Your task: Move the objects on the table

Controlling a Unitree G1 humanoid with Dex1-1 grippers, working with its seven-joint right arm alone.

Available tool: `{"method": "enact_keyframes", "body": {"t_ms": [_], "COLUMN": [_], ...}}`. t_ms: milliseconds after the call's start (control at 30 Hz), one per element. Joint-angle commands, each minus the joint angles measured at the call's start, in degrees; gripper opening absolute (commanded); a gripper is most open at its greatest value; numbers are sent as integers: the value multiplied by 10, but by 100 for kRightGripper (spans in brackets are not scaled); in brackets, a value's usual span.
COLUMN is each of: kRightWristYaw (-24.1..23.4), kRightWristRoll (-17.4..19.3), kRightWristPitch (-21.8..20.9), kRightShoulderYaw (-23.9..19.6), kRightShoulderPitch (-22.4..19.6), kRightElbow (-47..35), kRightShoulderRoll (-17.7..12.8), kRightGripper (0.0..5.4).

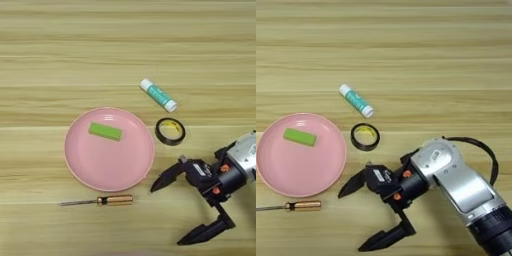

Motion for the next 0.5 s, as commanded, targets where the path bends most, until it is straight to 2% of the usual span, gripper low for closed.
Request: {"method": "enact_keyframes", "body": {"t_ms": [33, 500], "kRightWristYaw": [-10, -40], "kRightWristRoll": [-7, -28], "kRightWristPitch": [-15, -28], "kRightShoulderYaw": [-6, 2], "kRightShoulderPitch": [-28, -33], "kRightElbow": [-5, 13], "kRightShoulderRoll": [-10, 27], "kRightGripper": [536, 536]}}
